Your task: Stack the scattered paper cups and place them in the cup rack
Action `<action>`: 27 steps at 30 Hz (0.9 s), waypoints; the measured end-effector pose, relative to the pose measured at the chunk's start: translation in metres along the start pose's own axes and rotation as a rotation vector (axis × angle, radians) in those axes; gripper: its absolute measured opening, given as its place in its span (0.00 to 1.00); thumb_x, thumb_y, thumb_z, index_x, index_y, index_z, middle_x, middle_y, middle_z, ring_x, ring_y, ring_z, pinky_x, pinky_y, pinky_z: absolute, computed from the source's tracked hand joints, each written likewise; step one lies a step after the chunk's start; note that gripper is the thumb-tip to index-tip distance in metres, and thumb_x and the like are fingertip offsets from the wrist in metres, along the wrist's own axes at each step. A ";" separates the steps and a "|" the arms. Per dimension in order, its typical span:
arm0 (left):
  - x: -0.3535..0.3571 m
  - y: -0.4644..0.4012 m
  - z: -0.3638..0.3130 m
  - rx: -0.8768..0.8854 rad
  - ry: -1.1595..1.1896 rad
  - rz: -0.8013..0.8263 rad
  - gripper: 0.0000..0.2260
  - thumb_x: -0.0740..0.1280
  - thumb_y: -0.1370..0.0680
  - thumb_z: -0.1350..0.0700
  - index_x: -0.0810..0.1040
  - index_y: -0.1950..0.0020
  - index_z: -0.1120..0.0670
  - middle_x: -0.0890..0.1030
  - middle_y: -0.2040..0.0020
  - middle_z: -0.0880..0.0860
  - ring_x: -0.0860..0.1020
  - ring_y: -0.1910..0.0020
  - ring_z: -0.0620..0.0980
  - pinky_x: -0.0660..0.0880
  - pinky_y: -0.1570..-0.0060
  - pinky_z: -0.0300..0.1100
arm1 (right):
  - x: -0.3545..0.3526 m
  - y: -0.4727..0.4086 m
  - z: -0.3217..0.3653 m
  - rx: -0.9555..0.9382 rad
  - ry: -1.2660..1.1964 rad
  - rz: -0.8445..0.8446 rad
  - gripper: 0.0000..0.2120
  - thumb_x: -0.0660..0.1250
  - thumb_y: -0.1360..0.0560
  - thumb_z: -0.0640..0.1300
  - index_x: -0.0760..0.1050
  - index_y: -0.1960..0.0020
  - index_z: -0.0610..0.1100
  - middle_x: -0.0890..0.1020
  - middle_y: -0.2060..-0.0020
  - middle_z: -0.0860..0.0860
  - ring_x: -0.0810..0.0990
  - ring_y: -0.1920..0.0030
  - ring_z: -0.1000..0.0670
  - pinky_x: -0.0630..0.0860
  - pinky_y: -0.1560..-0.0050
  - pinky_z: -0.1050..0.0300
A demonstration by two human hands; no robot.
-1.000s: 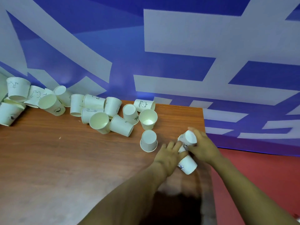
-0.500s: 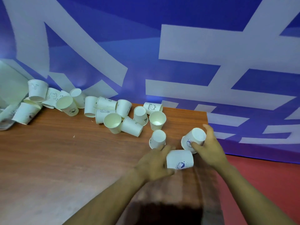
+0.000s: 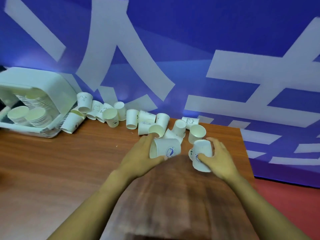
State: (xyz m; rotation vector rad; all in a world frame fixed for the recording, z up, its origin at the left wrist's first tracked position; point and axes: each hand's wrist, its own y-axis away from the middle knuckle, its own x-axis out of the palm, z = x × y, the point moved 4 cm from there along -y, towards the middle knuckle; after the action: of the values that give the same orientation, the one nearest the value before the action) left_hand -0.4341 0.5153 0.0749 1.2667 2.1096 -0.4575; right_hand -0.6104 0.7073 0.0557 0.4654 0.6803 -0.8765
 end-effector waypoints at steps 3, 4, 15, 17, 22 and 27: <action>-0.042 0.008 0.030 0.000 -0.020 -0.035 0.30 0.72 0.31 0.41 0.65 0.33 0.43 0.72 0.39 0.45 0.71 0.40 0.47 0.71 0.42 0.46 | 0.024 0.010 0.032 0.073 -0.036 -0.028 0.28 0.75 0.34 0.49 0.67 0.38 0.49 0.75 0.47 0.53 0.75 0.51 0.53 0.72 0.55 0.58; -0.056 0.010 0.040 -0.002 -0.025 -0.048 0.30 0.72 0.31 0.41 0.64 0.33 0.42 0.72 0.39 0.45 0.71 0.40 0.47 0.71 0.42 0.46 | 0.033 0.011 0.044 0.077 -0.017 -0.034 0.27 0.75 0.35 0.50 0.68 0.40 0.48 0.75 0.48 0.53 0.75 0.51 0.53 0.72 0.56 0.58; -0.156 0.034 0.136 -0.062 -0.085 -0.066 0.30 0.71 0.30 0.42 0.64 0.30 0.42 0.70 0.36 0.48 0.67 0.36 0.52 0.66 0.41 0.44 | 0.140 0.038 0.149 0.144 -0.071 0.035 0.23 0.71 0.29 0.51 0.65 0.39 0.49 0.77 0.49 0.51 0.77 0.51 0.50 0.72 0.56 0.56; -0.165 0.038 0.140 -0.057 -0.092 -0.070 0.30 0.71 0.29 0.42 0.64 0.30 0.42 0.70 0.35 0.48 0.67 0.36 0.52 0.66 0.41 0.44 | 0.151 0.043 0.160 0.113 -0.105 0.056 0.23 0.70 0.27 0.52 0.67 0.36 0.49 0.76 0.47 0.53 0.75 0.50 0.52 0.69 0.56 0.60; -0.161 0.054 0.154 -0.138 -0.073 -0.035 0.30 0.69 0.28 0.41 0.62 0.28 0.40 0.68 0.34 0.46 0.64 0.35 0.50 0.64 0.42 0.41 | 0.163 0.036 0.166 0.138 -0.151 0.097 0.26 0.68 0.26 0.53 0.64 0.31 0.48 0.74 0.43 0.53 0.74 0.46 0.53 0.70 0.51 0.59; -0.171 0.059 0.158 -0.198 -0.135 -0.068 0.31 0.68 0.28 0.40 0.61 0.27 0.40 0.68 0.33 0.46 0.64 0.35 0.51 0.65 0.42 0.42 | 0.179 0.024 0.160 0.264 -0.257 0.160 0.24 0.66 0.26 0.48 0.59 0.36 0.44 0.74 0.43 0.45 0.75 0.51 0.49 0.68 0.62 0.58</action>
State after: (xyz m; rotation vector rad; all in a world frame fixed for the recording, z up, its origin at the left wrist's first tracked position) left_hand -0.2711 0.3394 0.0737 1.0264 2.0334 -0.3426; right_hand -0.4539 0.5242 0.0433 0.6217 0.2878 -0.8598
